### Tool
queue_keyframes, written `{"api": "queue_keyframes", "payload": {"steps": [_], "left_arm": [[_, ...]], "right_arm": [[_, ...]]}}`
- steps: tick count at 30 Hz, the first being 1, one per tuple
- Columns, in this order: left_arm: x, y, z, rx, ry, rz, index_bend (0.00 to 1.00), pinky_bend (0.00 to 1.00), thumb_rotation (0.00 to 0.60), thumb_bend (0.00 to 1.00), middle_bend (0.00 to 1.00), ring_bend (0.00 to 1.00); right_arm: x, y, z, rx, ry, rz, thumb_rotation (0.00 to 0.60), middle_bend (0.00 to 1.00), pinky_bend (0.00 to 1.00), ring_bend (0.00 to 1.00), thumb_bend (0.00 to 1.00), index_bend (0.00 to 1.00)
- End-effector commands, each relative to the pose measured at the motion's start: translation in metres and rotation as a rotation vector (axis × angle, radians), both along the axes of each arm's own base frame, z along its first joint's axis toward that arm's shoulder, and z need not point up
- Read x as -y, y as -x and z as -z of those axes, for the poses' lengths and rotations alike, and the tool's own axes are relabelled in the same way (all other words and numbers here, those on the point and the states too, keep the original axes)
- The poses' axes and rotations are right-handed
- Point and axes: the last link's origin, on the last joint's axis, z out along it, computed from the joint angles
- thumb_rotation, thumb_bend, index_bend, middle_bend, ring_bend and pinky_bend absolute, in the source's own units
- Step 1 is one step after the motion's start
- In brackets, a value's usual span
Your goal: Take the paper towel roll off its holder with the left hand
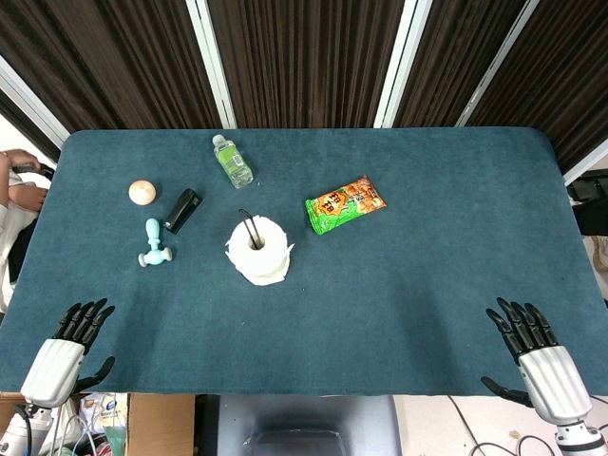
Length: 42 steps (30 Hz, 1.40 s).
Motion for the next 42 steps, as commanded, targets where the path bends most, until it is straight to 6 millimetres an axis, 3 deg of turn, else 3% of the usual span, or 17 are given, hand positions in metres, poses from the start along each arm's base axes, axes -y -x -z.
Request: {"api": "queue_keyframes", "payload": {"steps": [1,4,9,15,20,23,32,42], "left_arm": [[-0.003,-0.003,0.003,0.02,0.0,0.019,0.0,0.0,0.6,0.38,0.0,0.0],[-0.013,-0.014,0.012,0.144,0.012,0.059,0.0,0.0,0.6,0.38,0.0,0.0],[-0.048,-0.046,0.039,0.561,0.088,0.105,0.0,0.0,0.6,0.38,0.0,0.0],[-0.094,-0.09,0.08,0.931,0.216,-0.006,0.0,0.0,0.6,0.35,0.0,0.0],[-0.134,-0.111,0.114,0.968,0.164,-0.068,0.0,0.0,0.6,0.34,0.0,0.0],[-0.146,-0.124,0.132,0.979,0.182,-0.093,0.0,0.0,0.6,0.34,0.0,0.0],[-0.17,-0.152,0.176,0.932,0.206,-0.131,0.0,0.0,0.6,0.34,0.0,0.0],[-0.183,-0.173,0.194,0.94,0.176,-0.161,0.0,0.0,0.6,0.34,0.0,0.0]], "right_arm": [[-0.001,0.0,-0.001,0.001,0.0,0.001,0.6,0.0,0.0,0.0,0.1,0.0],[-0.001,0.002,-0.001,-0.006,0.001,0.007,0.6,0.0,0.0,0.0,0.1,0.0],[0.004,0.004,-0.001,-0.002,0.005,0.027,0.6,0.0,0.0,0.0,0.1,0.0],[0.013,0.005,0.0,0.014,-0.004,0.055,0.6,0.0,0.0,0.0,0.1,0.0],[0.025,0.009,-0.002,0.026,-0.007,0.094,0.6,0.0,0.0,0.0,0.1,0.0],[0.03,0.011,-0.004,0.032,-0.004,0.112,0.6,0.0,0.0,0.0,0.1,0.0],[0.032,0.014,-0.009,0.05,0.002,0.126,0.6,0.0,0.0,0.0,0.1,0.0],[0.031,0.018,-0.019,0.085,0.014,0.13,0.6,0.0,0.0,0.0,0.1,0.0]]}}
